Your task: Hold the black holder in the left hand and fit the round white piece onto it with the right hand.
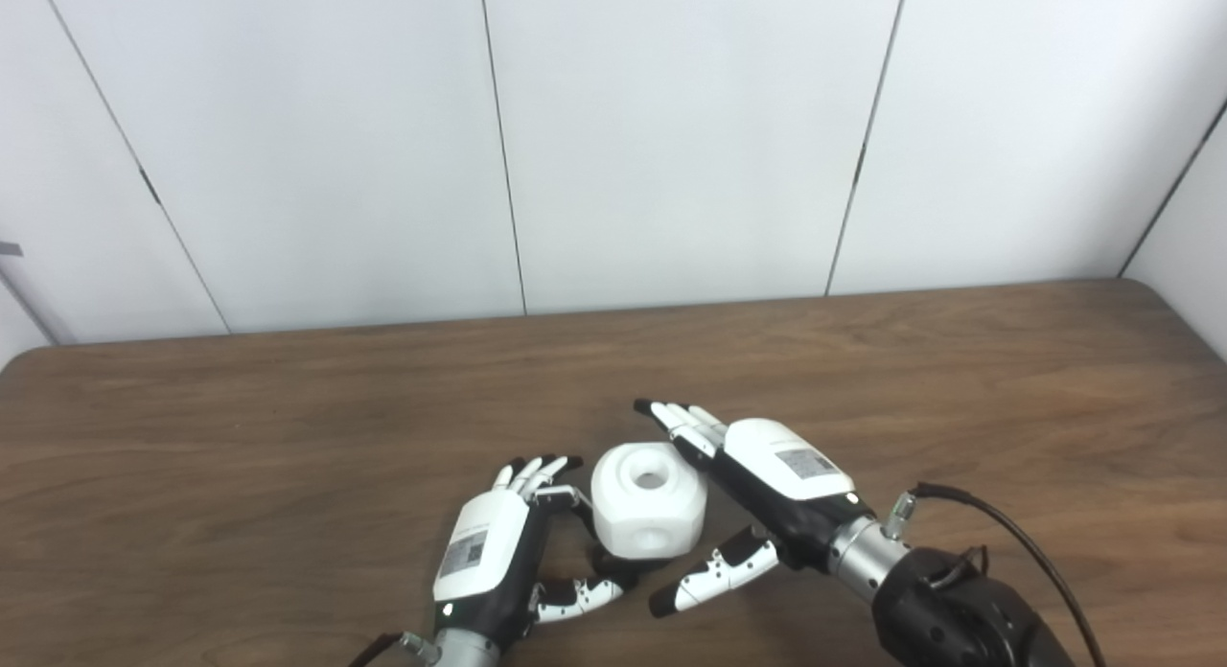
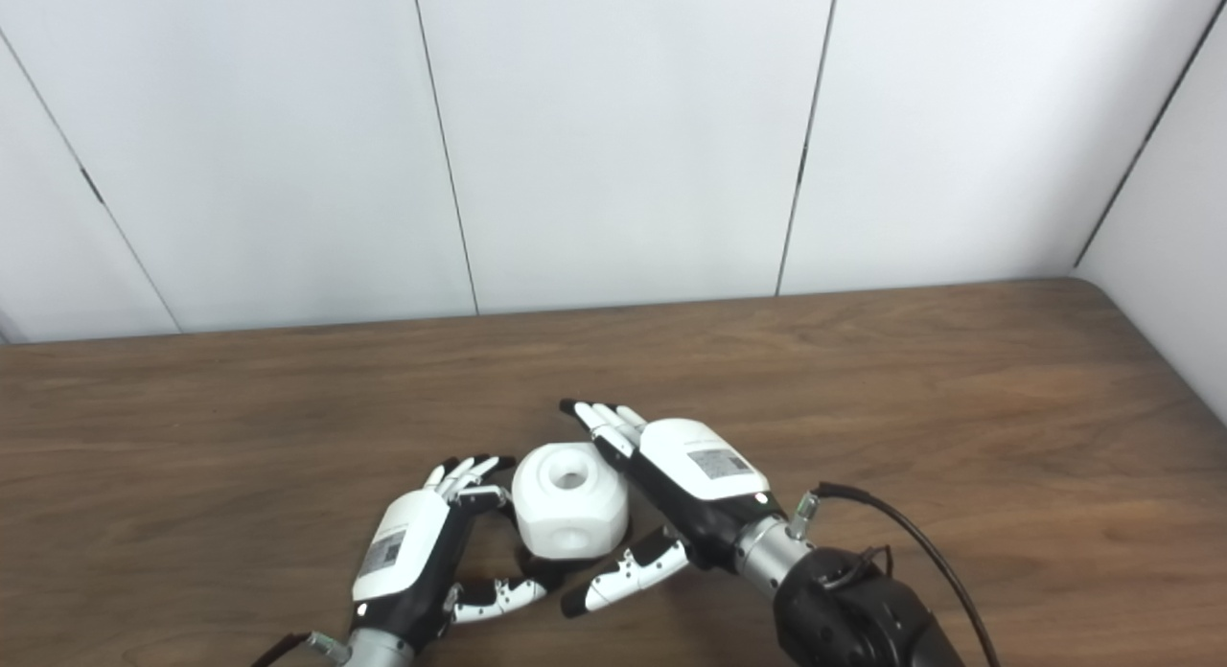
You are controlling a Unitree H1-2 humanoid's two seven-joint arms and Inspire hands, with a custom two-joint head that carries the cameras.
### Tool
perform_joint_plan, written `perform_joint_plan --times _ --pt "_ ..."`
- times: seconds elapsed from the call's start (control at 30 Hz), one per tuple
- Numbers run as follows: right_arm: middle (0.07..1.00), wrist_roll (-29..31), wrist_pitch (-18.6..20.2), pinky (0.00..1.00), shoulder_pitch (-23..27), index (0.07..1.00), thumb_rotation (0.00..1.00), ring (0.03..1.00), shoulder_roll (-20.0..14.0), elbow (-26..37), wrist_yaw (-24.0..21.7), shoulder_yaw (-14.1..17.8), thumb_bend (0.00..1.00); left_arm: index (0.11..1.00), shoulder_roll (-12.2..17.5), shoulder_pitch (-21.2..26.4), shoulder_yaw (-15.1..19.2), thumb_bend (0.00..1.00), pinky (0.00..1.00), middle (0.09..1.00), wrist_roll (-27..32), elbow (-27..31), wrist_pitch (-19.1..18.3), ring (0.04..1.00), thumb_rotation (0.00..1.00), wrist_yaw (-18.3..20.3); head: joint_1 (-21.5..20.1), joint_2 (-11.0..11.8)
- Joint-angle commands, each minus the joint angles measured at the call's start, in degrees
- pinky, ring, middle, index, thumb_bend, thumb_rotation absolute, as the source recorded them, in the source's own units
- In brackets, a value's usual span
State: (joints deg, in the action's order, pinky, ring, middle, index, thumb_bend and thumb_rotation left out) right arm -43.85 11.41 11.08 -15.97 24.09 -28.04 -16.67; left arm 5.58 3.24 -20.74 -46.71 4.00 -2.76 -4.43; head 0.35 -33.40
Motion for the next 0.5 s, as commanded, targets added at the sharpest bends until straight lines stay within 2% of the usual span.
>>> perform_joint_plan --times 0.0,0.47 --pt "1.0 0.5 -0.8 0.91 1.4 1.0 0.56 1.0 -0.4 2.7 1.4 1.1 1.0 0.482 -0.4 1.3 0.0 0.51 1.0 0.888 0.0 -0.2 0.7 0.937 0.05 -0.8 0.1 -0.1" --pt "1.0 3.4 -0.3 0.97 1.2 1.0 0.55 1.0 -2.6 4.1 0.8 5.2 1.0 0.482 -0.1 1.5 0.2 0.51 1.0 0.891 0.2 -0.2 0.5 0.94 0.05 -0.3 -0.1 0.3"
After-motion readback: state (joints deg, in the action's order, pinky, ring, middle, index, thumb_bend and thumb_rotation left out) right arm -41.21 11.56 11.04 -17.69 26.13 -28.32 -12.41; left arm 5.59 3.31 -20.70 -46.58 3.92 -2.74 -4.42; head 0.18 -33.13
